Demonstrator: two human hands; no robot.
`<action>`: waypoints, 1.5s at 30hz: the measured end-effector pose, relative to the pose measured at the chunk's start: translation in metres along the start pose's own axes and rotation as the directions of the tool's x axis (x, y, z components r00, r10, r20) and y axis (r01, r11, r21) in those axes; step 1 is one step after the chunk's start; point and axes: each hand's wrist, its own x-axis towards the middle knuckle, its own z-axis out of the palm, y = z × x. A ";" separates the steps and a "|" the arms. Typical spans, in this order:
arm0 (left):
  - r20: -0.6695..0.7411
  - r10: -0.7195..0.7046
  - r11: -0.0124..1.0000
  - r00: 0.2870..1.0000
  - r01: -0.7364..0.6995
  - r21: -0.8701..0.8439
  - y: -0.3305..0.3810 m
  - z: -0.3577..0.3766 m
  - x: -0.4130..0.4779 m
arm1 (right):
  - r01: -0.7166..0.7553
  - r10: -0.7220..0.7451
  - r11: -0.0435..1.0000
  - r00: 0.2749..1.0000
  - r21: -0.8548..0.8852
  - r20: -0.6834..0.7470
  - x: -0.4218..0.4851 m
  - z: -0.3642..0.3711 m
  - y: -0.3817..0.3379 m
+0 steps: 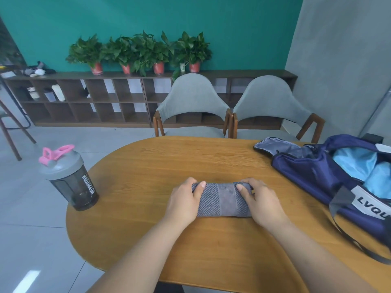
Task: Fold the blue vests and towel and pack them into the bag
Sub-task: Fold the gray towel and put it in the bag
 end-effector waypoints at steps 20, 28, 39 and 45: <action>0.137 -0.096 0.908 0.986 0.030 0.418 -0.001 0.013 0.033 | 0.148 0.051 0.894 0.905 -0.423 0.423 0.045 0.021 -0.036; 0.006 -0.094 0.933 0.996 0.086 0.350 0.001 0.006 0.018 | 0.132 0.065 0.877 0.920 -0.461 0.386 0.023 0.028 -0.046; 0.129 -0.423 0.893 0.897 0.437 -0.113 0.029 0.019 -0.017 | -0.242 0.268 0.905 0.963 -0.350 0.026 -0.015 0.033 -0.041; 0.423 -0.481 0.249 0.768 0.582 -0.774 0.070 0.033 -0.045 | -0.297 0.293 0.950 0.955 -0.101 -0.053 -0.050 0.026 -0.047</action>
